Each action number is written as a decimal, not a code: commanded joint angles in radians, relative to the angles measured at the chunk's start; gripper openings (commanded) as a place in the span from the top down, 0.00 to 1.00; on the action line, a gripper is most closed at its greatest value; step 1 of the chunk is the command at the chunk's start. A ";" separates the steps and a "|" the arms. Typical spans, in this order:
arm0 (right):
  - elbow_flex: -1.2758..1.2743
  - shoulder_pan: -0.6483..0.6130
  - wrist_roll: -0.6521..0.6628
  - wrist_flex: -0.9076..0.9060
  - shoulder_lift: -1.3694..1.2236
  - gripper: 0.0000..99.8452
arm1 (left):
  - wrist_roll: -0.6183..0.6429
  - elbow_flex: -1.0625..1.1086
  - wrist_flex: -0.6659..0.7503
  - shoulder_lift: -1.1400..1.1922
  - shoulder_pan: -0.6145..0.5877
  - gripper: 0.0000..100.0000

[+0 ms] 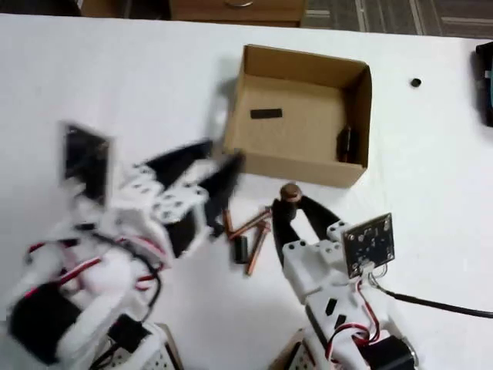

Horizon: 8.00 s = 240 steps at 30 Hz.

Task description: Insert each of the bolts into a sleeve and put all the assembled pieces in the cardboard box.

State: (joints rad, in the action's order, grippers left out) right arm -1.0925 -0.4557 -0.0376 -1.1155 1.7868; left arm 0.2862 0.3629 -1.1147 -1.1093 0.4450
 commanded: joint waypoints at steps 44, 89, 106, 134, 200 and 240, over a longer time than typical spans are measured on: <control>1.947 0.470 0.094 -0.300 -2.523 0.98 | -0.173 0.700 -0.331 -0.710 -0.486 0.98; 1.754 0.389 0.094 -0.653 -1.612 0.75 | -0.167 0.702 -0.322 -0.710 -0.486 0.98; 0.698 -0.101 -0.370 -0.590 -0.928 0.75 | -0.167 0.700 -0.322 -0.710 -0.486 0.98; 0.370 -0.346 -0.374 -0.449 -0.745 0.75 | -0.169 0.696 -0.327 -0.709 -0.597 0.98; 0.361 -0.444 -0.348 0.166 -1.549 0.77 | -0.167 0.702 -0.341 -0.709 -0.635 0.98; 0.367 -0.372 -0.417 0.228 -1.768 0.98 | -0.167 0.700 -0.341 -0.709 -0.635 0.98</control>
State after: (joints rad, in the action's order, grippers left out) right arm -0.7380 -0.8224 -0.4565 -0.9022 0.0238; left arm 0.1235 1.0671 -1.4538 -1.7967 -0.1857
